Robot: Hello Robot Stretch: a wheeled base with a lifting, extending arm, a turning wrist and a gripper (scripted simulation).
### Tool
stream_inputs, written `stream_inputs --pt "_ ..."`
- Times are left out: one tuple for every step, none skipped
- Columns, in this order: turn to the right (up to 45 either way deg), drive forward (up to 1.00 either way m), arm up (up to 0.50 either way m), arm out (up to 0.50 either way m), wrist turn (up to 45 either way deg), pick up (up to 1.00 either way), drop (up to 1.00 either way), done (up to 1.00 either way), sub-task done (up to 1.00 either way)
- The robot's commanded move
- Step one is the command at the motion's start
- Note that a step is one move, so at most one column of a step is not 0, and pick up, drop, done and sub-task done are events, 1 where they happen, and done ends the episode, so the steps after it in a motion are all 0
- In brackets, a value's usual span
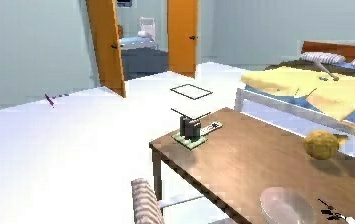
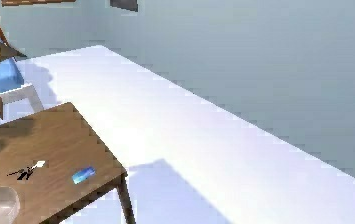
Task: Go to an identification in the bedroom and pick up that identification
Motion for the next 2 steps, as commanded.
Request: stream_inputs --pt "-24.0 0.00 0.00 0.00 0.0 0.00 0.00 0.00 0.00" --pt "-6.0 0.00 0.00 0.00 0.0 0.00 0.00 0.00 0.00"
